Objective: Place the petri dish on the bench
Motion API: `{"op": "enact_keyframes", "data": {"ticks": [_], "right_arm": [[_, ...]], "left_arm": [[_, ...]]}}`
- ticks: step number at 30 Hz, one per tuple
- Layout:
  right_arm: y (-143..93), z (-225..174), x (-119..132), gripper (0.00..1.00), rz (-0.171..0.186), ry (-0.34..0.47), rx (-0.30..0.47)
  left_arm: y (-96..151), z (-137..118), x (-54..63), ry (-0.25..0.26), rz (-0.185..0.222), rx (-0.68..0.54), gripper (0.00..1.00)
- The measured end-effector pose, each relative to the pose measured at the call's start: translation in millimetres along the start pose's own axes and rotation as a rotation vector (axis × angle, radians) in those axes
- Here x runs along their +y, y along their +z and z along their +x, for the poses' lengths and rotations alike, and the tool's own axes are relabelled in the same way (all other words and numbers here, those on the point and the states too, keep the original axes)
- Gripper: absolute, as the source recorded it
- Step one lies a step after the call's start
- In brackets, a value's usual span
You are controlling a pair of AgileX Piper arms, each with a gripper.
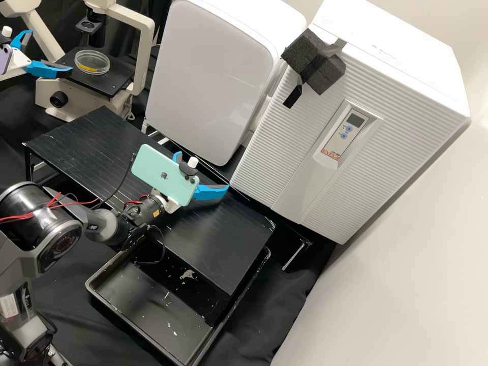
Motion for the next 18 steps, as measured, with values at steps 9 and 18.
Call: {"op": "enact_keyframes", "data": {"ticks": [9,18], "right_arm": [[0,0,0,1.00,0.000,0.000,0.000],[0,0,0,1.00,0.000,0.000,0.000]], "left_arm": [[2,0,-0.2,-0.001,0.000,-0.005,1.00],[17,7,7.4,0.018,-0.007,-0.100,1.00]]}}
